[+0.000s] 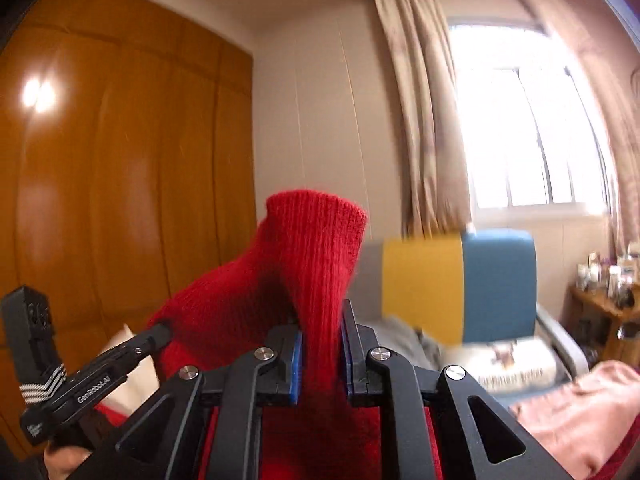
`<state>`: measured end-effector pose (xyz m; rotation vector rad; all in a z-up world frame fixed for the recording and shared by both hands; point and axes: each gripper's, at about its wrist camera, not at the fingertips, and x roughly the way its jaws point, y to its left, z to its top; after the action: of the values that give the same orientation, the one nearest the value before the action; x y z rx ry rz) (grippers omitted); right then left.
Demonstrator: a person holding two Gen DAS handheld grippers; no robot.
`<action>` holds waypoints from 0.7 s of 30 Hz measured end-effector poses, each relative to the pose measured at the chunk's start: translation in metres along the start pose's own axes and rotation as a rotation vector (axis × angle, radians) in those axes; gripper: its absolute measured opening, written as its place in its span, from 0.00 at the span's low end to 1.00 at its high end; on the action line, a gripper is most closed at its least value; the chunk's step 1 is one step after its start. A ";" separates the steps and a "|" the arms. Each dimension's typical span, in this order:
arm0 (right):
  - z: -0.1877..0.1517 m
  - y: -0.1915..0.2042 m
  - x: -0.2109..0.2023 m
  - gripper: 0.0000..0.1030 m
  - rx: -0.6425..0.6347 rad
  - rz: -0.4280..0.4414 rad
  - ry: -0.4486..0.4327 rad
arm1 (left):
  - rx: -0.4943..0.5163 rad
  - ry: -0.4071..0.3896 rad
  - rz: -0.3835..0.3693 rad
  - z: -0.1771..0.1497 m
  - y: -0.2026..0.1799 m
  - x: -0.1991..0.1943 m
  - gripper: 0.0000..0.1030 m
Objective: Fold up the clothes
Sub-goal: 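Grasp the sweater cuff with the right gripper and lift it up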
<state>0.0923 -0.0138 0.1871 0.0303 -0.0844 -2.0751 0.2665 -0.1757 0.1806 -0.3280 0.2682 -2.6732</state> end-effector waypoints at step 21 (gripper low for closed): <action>-0.122 -0.058 0.088 0.23 0.092 -0.012 0.475 | 0.025 0.765 0.034 -0.205 0.064 0.059 0.03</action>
<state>0.0062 -0.0685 0.0622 0.5768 0.1116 -2.0219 0.1845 -0.2305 -0.0189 0.7180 0.4528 -2.6433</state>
